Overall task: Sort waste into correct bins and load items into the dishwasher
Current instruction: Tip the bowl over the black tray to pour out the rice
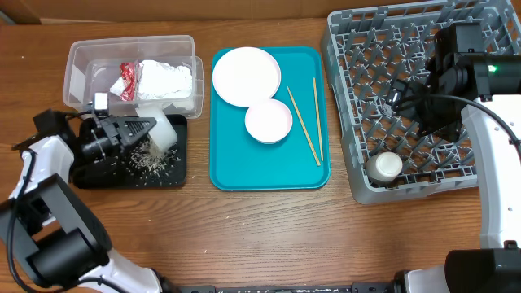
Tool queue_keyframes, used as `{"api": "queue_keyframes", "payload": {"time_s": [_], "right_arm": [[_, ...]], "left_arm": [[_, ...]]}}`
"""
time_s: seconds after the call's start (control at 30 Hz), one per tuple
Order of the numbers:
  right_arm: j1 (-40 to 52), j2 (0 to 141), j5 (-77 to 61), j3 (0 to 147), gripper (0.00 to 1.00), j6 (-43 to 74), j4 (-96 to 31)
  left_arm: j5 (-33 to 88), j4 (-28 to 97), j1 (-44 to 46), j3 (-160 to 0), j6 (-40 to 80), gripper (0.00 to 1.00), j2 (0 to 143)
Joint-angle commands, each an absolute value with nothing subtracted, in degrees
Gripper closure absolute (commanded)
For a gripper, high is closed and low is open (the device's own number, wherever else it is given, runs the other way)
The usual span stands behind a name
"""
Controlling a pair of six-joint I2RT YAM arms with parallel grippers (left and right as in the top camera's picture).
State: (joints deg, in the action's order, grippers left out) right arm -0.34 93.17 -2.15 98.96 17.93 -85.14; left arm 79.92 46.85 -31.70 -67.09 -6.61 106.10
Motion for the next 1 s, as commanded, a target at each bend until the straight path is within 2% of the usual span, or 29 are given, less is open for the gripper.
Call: {"api": "queue_keyframes", "payload": {"time_s": [0.0, 0.4, 0.63, 0.87, 0.97], "right_arm": [[-0.38, 92.66, -2.22, 99.72, 0.00, 17.58, -85.36], [-0.38, 92.66, -2.22, 99.72, 0.00, 17.58, -85.69], [-0.38, 92.66, -2.22, 99.72, 0.00, 17.58, -85.71], [-0.38, 92.66, -2.20, 99.72, 0.00, 17.56, -86.11], [-0.38, 92.66, -2.20, 99.72, 0.00, 17.30, -86.32]], "left_arm": [[90.65, 47.13, -34.15, -66.78, -5.32, 0.96, 109.82], [90.63, 54.04, -40.16, -66.78, -5.15, 0.96, 111.46], [90.45, 53.21, -40.38, -66.78, -5.30, 0.96, 111.46], [90.67, 59.13, -39.46, -66.96, -7.11, 0.96, 110.69], [86.50, 55.37, -39.55, -67.42, -6.57, 0.96, 110.50]]}}
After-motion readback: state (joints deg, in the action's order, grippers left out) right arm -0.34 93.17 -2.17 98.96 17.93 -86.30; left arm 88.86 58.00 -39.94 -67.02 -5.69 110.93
